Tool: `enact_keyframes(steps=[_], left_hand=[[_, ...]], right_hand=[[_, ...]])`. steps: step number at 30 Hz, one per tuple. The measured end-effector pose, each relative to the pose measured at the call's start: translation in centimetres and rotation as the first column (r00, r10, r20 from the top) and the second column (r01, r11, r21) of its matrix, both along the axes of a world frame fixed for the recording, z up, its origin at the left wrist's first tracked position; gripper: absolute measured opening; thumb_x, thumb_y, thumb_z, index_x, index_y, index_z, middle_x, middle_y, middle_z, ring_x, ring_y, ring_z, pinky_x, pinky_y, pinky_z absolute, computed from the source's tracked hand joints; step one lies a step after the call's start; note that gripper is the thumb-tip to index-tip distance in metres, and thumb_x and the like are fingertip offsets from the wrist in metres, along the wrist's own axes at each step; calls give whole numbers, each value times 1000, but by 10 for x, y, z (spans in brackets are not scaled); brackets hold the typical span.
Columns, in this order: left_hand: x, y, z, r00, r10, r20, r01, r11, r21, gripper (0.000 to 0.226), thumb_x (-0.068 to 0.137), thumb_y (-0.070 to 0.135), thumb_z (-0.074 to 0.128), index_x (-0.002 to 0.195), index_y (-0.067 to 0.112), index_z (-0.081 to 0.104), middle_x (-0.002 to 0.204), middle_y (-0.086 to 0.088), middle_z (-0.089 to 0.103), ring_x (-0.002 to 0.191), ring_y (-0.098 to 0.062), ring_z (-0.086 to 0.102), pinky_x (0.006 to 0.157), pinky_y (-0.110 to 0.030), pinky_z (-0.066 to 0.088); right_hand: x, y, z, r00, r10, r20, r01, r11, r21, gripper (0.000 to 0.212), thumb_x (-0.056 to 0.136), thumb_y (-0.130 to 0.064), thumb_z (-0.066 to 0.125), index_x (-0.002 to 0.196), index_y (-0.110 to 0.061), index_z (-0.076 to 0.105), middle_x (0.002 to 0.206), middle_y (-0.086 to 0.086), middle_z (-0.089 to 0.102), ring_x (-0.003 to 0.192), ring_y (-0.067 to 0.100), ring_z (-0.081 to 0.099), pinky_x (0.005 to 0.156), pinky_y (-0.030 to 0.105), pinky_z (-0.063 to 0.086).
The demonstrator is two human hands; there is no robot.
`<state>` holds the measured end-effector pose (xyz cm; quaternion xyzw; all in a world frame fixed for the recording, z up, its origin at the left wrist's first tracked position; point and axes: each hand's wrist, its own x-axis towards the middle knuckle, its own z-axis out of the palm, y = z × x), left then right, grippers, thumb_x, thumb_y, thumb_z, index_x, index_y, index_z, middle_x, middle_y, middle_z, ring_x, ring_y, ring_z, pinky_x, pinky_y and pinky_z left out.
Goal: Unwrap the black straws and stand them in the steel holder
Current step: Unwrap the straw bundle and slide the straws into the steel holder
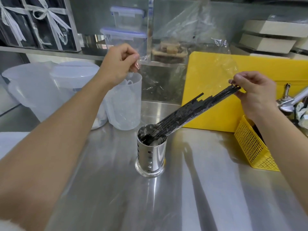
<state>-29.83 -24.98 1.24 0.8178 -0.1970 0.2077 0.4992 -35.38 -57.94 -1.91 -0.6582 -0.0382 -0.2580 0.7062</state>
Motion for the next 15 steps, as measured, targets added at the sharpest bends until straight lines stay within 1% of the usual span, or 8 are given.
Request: enact_keyframes(steps=[2,4,6,7,9,10,13,15], left_hand=[[1,1,-2,999,-13,-32,13,1000,-2,20,93,12,51,77,23,56,70,-4,63,57,-9,60,72,-39,53],[1,3,-4,999,-11,-32,10,1000,-18,21,93,11,51,76,22,56,66,0,64,54,-8,59,71,-41,53],[1,4,-6,999,-19,-33,18,998,-55,21,93,11,50,76,22,55,59,6,65,51,-5,59,65,-36,53],[1,4,-6,999,-21,-36,19,998,-61,21,93,11,50,75,22,55,58,6,64,49,-4,58,60,-31,51],[-1,4,-7,999,-11,-40,9,999,-46,22,94,11,50,75,22,54,63,0,63,47,-3,57,49,-22,49],[-2,4,-7,999,-10,-40,8,999,-36,21,94,11,50,75,21,54,65,-2,63,46,-2,57,46,-19,47],[-4,5,-6,999,-15,-45,14,1000,-28,20,94,12,50,77,21,54,67,-5,62,47,-4,57,43,-18,47],[-4,5,-4,999,-21,-42,20,999,-24,19,94,13,50,77,20,54,64,-3,63,46,-5,56,42,-19,46]], right_hand=[[1,0,3,1000,-10,-1,10,1000,-12,11,71,-20,72,77,-18,63,71,-7,65,75,11,65,69,28,53],[2,1,5,1000,-12,-5,12,1000,-18,11,71,-20,72,77,-18,63,75,-4,64,76,12,66,69,28,52],[2,3,7,1000,-9,-6,9,1000,-16,10,71,-19,72,77,-17,64,77,-2,63,77,13,66,70,28,54],[2,3,8,1000,-7,-8,7,1000,-22,10,72,-18,72,78,-17,64,78,-1,63,77,13,66,71,27,54],[2,5,8,1000,-6,-11,6,999,-40,7,78,-13,70,80,-16,63,80,0,62,78,13,65,70,26,53],[3,5,8,1000,-6,-11,6,999,-49,7,81,-11,68,80,-16,63,81,0,62,78,12,65,70,26,53],[2,4,10,1000,3,8,-3,998,-58,7,83,-11,67,81,-16,63,77,-2,62,76,11,65,67,24,52],[2,3,13,1000,7,27,-6,998,-60,7,83,-11,67,81,-18,63,72,-6,63,74,12,65,66,25,52]])
